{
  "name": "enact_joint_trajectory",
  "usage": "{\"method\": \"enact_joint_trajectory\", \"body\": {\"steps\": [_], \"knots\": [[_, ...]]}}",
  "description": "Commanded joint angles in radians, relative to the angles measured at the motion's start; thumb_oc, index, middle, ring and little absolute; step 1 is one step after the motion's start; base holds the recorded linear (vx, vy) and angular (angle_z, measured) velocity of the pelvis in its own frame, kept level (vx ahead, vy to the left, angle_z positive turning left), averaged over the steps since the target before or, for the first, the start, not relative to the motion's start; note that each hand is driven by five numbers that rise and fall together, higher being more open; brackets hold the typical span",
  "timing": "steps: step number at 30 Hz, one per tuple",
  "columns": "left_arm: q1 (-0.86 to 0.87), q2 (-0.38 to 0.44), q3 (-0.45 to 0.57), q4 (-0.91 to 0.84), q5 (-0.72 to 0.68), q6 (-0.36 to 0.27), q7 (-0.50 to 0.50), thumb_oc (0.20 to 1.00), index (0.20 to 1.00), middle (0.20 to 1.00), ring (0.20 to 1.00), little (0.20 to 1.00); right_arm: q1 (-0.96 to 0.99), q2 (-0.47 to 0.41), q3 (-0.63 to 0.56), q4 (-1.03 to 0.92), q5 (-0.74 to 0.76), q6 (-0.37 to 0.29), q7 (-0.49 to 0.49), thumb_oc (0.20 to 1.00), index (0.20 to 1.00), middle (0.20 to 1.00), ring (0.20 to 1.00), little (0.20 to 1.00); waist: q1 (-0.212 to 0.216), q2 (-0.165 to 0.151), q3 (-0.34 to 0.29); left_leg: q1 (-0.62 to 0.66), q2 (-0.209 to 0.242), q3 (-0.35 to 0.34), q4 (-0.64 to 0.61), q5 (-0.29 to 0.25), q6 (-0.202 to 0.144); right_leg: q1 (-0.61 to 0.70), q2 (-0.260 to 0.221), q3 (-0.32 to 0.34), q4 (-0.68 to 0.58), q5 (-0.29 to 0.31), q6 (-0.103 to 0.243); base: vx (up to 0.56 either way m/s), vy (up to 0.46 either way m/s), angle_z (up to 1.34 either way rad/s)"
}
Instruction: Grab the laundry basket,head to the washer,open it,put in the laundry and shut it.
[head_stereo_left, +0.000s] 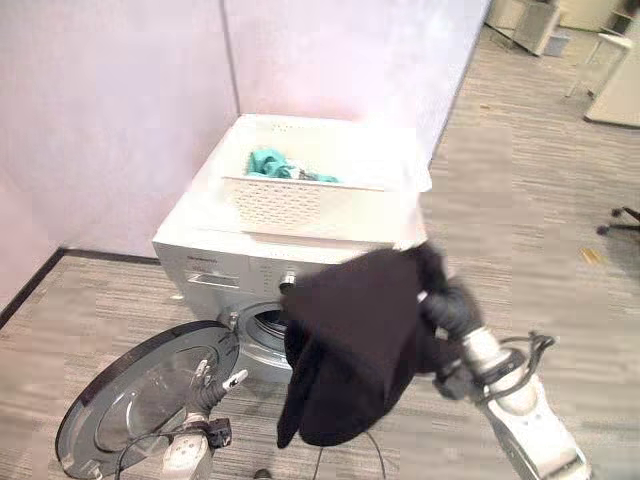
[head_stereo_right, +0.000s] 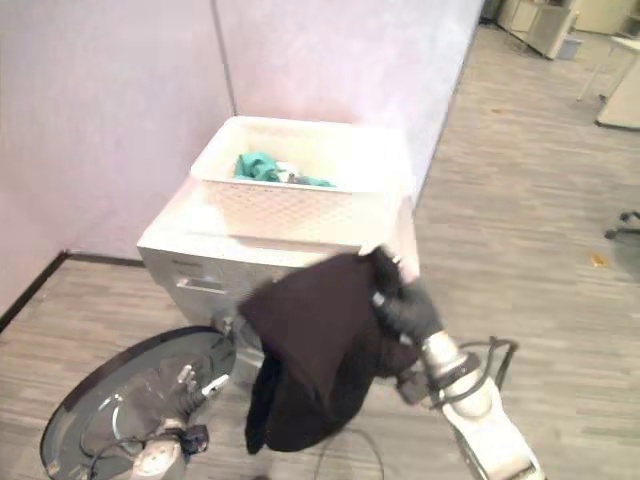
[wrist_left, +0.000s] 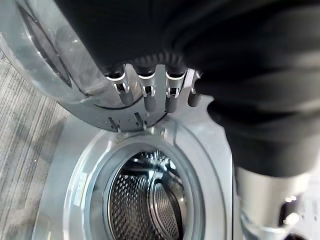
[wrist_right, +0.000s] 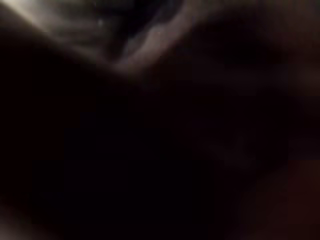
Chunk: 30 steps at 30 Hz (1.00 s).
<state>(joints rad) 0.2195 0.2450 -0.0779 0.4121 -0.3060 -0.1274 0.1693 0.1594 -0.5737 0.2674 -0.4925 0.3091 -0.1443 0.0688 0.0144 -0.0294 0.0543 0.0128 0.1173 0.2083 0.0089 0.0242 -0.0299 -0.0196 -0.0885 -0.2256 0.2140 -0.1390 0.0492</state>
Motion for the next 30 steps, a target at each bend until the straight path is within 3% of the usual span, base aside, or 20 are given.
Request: {"method": "enact_joint_trajectory", "body": {"steps": [1, 10, 17, 25, 30], "knots": [[-0.036, 0.069, 0.028, -0.023, 0.007, -0.048, -0.027, 1.0, 1.0, 1.0, 1.0, 1.0, -0.106, 0.009, -0.054, -0.056, 0.153, -0.042, 0.069, 0.2, 0.2, 0.2, 0.2, 0.2, 0.021, -0.037, 0.014, -0.099, -0.036, -0.015, -0.026, 0.05, 0.003, 0.193, 0.029, -0.054, -0.169, -0.043, 0.001, 0.01, -0.008, 0.07], [-0.044, 0.086, 0.038, 0.03, -0.016, -0.065, -0.03, 1.0, 1.0, 1.0, 1.0, 1.0, 0.036, 0.019, 0.014, 0.109, 0.195, 0.011, 0.116, 0.2, 0.2, 0.2, 0.2, 0.2, 0.033, -0.02, 0.075, -0.131, -0.039, -0.033, -0.031, 0.068, -0.005, 0.162, 0.023, -0.093, -0.149, -0.061, -0.003, -0.01, 0.004, 0.08], [-0.194, 0.077, 0.056, 0.138, -0.075, -0.103, 0.052, 1.0, 1.0, 1.0, 1.0, 1.0, 0.04, 0.054, 0.1, 0.177, 0.158, 0.009, 0.104, 0.2, 0.2, 0.2, 0.2, 0.2, 0.024, -0.008, 0.162, -0.206, -0.047, -0.049, -0.006, 0.063, -0.021, 0.08, 0.008, -0.105, -0.1, -0.089, -0.013, -0.04, 0.014, 0.13], [-0.287, 0.092, 0.049, 0.09, -0.093, -0.133, 0.126, 1.0, 1.0, 1.0, 1.0, 1.0, 0.014, 0.081, 0.191, 0.28, 0.17, 0.022, 0.091, 0.2, 0.2, 0.2, 0.2, 0.2, 0.01, 0.002, 0.238, -0.288, -0.045, -0.032, 0.025, 0.061, -0.02, -0.028, -0.006, -0.092, -0.045, -0.089, -0.023, -0.04, 0.035, -0.01], [-0.359, 0.089, 0.031, 0.068, -0.125, -0.154, 0.187, 1.0, 1.0, 1.0, 1.0, 1.0, -0.029, 0.128, 0.227, 0.383, 0.194, 0.021, 0.026, 0.2, 0.2, 0.2, 0.2, 0.2, 0.005, 0.007, 0.31, -0.383, -0.04, -0.023, 0.088, 0.057, -0.023, -0.137, -0.014, -0.099, 0.033, -0.102, -0.038, -0.06, -0.001, -0.1]]}}
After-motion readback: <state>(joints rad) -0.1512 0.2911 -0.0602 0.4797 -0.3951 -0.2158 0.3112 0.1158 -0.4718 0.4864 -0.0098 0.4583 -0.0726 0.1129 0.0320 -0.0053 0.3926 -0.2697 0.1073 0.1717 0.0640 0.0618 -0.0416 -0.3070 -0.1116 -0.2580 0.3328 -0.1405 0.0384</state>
